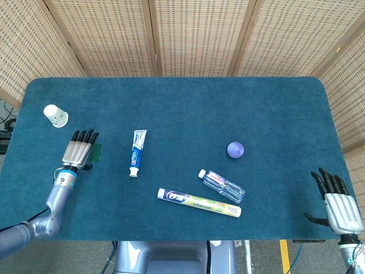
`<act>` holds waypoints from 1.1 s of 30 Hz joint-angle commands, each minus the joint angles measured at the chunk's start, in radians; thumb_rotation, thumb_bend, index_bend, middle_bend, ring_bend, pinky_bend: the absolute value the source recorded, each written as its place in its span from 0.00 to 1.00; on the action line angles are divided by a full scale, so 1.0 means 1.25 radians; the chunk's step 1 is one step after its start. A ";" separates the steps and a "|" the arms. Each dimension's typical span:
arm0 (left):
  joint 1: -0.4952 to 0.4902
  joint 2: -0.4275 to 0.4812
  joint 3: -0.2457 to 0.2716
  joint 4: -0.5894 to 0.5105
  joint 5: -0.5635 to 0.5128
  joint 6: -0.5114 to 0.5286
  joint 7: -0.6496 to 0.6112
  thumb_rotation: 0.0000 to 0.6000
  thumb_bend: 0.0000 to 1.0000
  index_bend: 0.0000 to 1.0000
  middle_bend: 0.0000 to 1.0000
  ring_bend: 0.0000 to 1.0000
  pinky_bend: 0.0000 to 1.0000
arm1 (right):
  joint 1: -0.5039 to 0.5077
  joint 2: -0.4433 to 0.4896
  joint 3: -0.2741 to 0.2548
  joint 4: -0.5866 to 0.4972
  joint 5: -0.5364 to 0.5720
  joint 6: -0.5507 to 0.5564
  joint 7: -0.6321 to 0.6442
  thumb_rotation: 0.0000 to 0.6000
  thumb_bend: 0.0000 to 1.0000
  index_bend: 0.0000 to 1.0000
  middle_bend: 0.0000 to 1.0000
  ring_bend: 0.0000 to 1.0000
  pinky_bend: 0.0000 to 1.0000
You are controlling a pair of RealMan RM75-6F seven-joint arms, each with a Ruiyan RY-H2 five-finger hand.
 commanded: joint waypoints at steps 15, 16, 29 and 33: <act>-0.020 -0.034 0.017 0.062 -0.015 -0.010 0.010 1.00 0.22 0.00 0.00 0.00 0.00 | 0.001 0.001 0.002 0.003 0.003 -0.003 0.006 1.00 0.14 0.00 0.00 0.00 0.00; -0.020 -0.035 0.018 0.064 -0.015 -0.010 0.009 1.00 0.22 0.00 0.00 0.00 0.00 | 0.001 0.000 0.002 0.003 0.003 -0.003 0.006 1.00 0.15 0.00 0.00 0.00 0.00; -0.034 -0.057 0.017 0.095 -0.017 -0.016 0.007 1.00 0.23 0.00 0.00 0.00 0.00 | 0.003 0.000 0.003 0.006 0.008 -0.007 0.007 1.00 0.14 0.00 0.00 0.00 0.00; -0.037 -0.064 0.018 0.104 -0.016 -0.018 0.007 1.00 0.23 0.00 0.00 0.00 0.00 | 0.003 -0.001 0.004 0.007 0.009 -0.008 0.007 1.00 0.15 0.00 0.00 0.00 0.00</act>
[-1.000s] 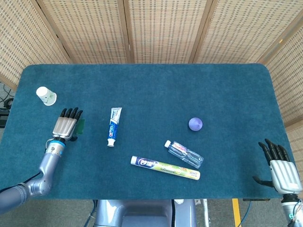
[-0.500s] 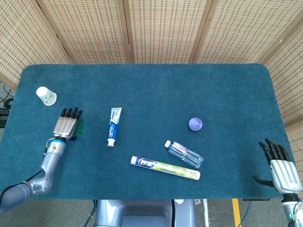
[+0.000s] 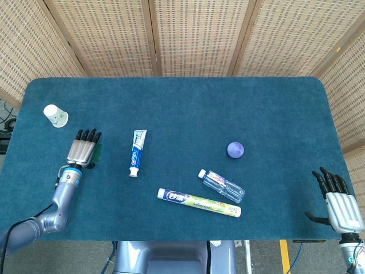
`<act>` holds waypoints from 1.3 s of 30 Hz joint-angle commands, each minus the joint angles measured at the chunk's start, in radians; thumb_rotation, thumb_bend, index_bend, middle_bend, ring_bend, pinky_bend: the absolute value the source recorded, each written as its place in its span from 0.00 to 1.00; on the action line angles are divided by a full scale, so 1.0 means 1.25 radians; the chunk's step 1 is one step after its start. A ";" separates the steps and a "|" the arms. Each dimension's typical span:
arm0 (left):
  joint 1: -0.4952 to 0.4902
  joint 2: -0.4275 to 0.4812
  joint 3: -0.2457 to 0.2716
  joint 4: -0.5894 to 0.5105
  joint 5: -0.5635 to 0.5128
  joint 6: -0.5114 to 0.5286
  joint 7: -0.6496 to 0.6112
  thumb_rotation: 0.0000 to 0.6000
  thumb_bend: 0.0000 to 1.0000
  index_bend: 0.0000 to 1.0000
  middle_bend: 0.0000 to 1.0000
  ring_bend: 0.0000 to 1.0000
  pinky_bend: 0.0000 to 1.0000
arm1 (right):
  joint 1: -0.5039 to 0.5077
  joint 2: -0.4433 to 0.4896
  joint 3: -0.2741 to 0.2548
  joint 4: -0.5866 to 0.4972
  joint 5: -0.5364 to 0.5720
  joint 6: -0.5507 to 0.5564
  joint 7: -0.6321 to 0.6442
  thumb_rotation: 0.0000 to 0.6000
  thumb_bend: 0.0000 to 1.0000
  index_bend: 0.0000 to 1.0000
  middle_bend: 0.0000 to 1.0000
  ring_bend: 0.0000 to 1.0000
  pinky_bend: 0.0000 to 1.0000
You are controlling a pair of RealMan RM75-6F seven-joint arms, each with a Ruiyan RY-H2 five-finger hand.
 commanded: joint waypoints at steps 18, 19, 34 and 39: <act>-0.008 -0.049 -0.002 0.099 0.020 0.005 -0.009 1.00 0.49 0.00 0.00 0.00 0.00 | -0.001 -0.001 0.001 0.000 0.006 -0.001 -0.004 1.00 0.14 0.00 0.00 0.00 0.00; -0.007 -0.050 -0.003 0.101 0.020 0.007 -0.010 1.00 0.51 0.00 0.00 0.00 0.00 | -0.001 -0.001 0.001 0.000 0.006 -0.001 -0.004 1.00 0.15 0.00 0.00 0.00 0.00; 0.024 0.033 -0.020 -0.071 0.074 0.057 -0.090 1.00 0.49 0.00 0.00 0.00 0.00 | -0.002 0.002 0.002 0.001 0.006 0.001 0.003 1.00 0.14 0.00 0.00 0.00 0.00; 0.038 0.066 -0.007 -0.123 0.099 0.082 -0.090 1.00 0.45 0.08 0.00 0.00 0.00 | -0.002 0.002 0.002 -0.001 0.003 0.003 0.003 1.00 0.14 0.00 0.00 0.00 0.00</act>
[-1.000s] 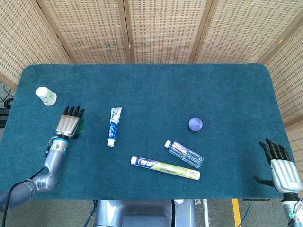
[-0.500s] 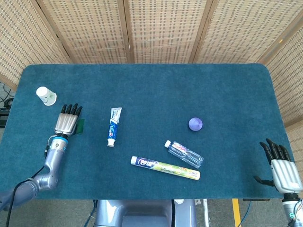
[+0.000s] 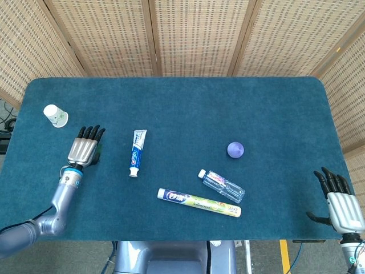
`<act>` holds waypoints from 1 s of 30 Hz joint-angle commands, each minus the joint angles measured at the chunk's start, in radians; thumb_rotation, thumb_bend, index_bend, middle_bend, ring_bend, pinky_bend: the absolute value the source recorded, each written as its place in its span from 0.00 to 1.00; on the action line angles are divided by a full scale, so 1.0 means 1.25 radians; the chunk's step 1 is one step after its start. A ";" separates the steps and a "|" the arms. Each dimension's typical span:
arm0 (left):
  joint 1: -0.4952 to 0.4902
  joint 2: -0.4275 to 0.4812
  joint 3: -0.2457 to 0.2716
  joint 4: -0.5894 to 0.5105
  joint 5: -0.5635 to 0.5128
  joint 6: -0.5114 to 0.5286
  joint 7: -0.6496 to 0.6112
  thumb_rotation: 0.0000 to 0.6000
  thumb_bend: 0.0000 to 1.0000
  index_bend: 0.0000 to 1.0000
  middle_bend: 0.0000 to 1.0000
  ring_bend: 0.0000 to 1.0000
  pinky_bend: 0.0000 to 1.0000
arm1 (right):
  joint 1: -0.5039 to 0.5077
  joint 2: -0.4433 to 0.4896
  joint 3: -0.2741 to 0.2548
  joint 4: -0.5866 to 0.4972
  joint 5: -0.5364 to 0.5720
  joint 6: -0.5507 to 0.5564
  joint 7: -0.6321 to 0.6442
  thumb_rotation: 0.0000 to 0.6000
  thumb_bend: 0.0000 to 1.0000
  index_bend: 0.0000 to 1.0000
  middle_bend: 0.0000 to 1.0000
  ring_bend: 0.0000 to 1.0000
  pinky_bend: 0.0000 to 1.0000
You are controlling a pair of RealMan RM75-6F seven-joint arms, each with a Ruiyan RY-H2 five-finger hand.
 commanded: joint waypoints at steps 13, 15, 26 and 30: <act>0.049 0.036 0.047 -0.017 0.036 0.036 -0.007 1.00 0.45 0.35 0.00 0.00 0.00 | -0.003 0.003 -0.002 -0.004 -0.011 0.009 0.006 1.00 0.15 0.00 0.00 0.00 0.00; 0.054 0.031 0.054 -0.002 0.048 0.044 -0.008 1.00 0.45 0.37 0.00 0.00 0.00 | -0.003 0.003 -0.002 -0.004 -0.013 0.010 0.006 1.00 0.15 0.00 0.00 0.00 0.00; 0.057 -0.020 0.058 0.087 0.078 0.046 -0.018 1.00 0.36 0.37 0.00 0.00 0.00 | -0.003 -0.001 0.000 -0.001 -0.013 0.013 0.006 1.00 0.15 0.00 0.00 0.00 0.00; 0.058 -0.034 0.055 0.103 0.089 0.050 -0.023 1.00 0.36 0.37 0.00 0.00 0.00 | -0.003 -0.003 0.000 0.001 -0.012 0.012 0.006 1.00 0.14 0.00 0.00 0.00 0.00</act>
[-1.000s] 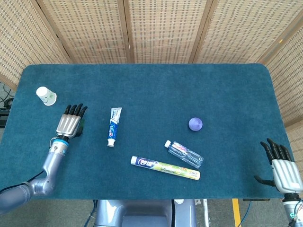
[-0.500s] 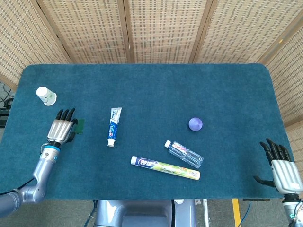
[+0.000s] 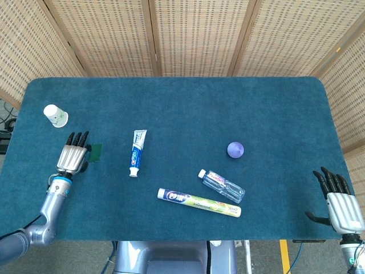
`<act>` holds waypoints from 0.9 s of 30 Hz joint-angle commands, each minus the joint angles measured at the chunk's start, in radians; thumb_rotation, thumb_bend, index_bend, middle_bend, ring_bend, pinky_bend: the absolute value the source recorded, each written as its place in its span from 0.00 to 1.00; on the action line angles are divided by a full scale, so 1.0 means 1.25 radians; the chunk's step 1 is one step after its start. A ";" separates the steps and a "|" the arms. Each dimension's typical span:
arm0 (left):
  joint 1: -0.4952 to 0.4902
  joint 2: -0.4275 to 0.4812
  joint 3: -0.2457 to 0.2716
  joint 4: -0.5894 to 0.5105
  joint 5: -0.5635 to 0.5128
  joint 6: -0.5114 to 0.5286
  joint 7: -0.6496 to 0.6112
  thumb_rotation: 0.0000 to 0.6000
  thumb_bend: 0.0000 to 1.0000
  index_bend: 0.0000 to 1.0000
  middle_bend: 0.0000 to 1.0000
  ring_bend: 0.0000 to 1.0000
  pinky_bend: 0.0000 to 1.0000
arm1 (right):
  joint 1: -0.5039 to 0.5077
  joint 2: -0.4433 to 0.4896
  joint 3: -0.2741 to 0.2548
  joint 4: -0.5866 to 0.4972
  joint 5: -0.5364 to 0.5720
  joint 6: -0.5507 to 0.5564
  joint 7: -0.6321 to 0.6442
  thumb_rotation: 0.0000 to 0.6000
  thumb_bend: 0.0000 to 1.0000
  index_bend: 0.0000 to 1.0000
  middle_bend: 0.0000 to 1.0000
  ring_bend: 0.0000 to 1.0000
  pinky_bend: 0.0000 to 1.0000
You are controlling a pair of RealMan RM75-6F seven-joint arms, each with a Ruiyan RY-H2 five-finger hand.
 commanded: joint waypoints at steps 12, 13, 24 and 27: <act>-0.008 -0.038 -0.012 0.034 0.013 -0.008 0.013 1.00 0.35 0.37 0.00 0.00 0.00 | -0.003 0.001 0.003 0.002 -0.003 0.009 0.010 1.00 0.15 0.00 0.00 0.00 0.00; -0.008 -0.041 -0.013 0.037 0.012 -0.007 0.015 1.00 0.34 0.37 0.00 0.00 0.00 | -0.003 0.001 0.003 0.003 -0.003 0.010 0.013 1.00 0.15 0.00 0.00 0.00 0.00; -0.008 -0.048 -0.021 0.052 0.017 -0.009 0.020 1.00 0.32 0.37 0.00 0.00 0.00 | -0.005 -0.001 0.006 0.007 -0.006 0.017 0.019 1.00 0.14 0.00 0.00 0.00 0.00; -0.008 -0.050 -0.020 0.057 0.017 -0.014 0.021 1.00 0.32 0.37 0.00 0.00 0.00 | -0.006 -0.002 0.006 0.008 -0.007 0.019 0.020 1.00 0.14 0.00 0.00 0.00 0.00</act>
